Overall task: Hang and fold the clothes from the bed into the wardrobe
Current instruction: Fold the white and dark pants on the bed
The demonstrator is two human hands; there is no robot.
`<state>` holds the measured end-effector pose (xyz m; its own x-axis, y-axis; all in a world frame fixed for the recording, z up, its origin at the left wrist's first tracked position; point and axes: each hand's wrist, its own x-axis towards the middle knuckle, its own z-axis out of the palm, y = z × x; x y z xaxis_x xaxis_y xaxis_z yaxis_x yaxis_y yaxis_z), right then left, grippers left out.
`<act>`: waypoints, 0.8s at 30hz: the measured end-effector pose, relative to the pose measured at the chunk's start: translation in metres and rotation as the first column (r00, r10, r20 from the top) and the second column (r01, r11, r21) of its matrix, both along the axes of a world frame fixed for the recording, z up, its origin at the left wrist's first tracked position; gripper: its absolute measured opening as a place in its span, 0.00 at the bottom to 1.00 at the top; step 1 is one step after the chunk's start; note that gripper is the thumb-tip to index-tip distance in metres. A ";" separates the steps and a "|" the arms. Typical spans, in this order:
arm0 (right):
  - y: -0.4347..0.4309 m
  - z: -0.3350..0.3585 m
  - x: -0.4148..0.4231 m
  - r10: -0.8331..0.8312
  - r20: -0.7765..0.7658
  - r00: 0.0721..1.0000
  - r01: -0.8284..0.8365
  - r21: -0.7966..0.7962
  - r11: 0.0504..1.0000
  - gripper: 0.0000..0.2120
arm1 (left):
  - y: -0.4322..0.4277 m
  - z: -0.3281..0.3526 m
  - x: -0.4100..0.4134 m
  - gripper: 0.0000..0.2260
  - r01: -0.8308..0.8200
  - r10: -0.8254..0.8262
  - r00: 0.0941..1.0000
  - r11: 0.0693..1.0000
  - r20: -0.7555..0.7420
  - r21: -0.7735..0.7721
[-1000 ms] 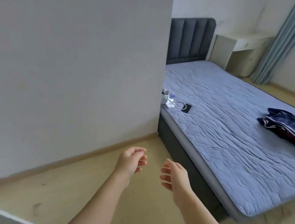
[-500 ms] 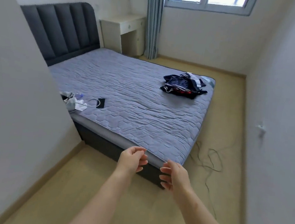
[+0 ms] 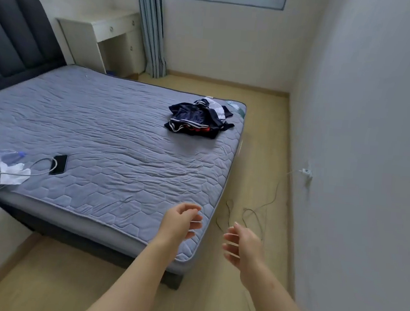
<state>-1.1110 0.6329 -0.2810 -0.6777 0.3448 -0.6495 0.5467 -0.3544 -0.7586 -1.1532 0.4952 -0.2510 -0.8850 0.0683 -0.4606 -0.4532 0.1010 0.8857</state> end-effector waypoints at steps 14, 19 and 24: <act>0.113 -0.027 -0.210 0.005 0.050 0.999 -0.004 -0.029 1.000 0.11 | 0.108 -0.045 -0.213 0.09 -0.031 0.032 0.996 0.999 0.084 -0.014; 0.158 -0.011 -0.330 0.045 0.054 0.998 -0.047 0.023 0.999 0.11 | 0.148 -0.034 -0.335 0.08 -0.056 0.056 0.996 0.998 0.071 0.000; 0.196 0.009 -0.422 0.032 -0.007 0.999 -0.032 -0.009 0.999 0.11 | 0.192 -0.013 -0.427 0.08 0.000 0.001 0.999 1.000 0.048 -0.015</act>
<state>-1.5327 0.8287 -0.2724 -0.6926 0.3165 -0.6482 0.5531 -0.3438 -0.7589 -1.5803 0.6873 -0.2636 -0.8621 0.0605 -0.5031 -0.4948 0.1141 0.8615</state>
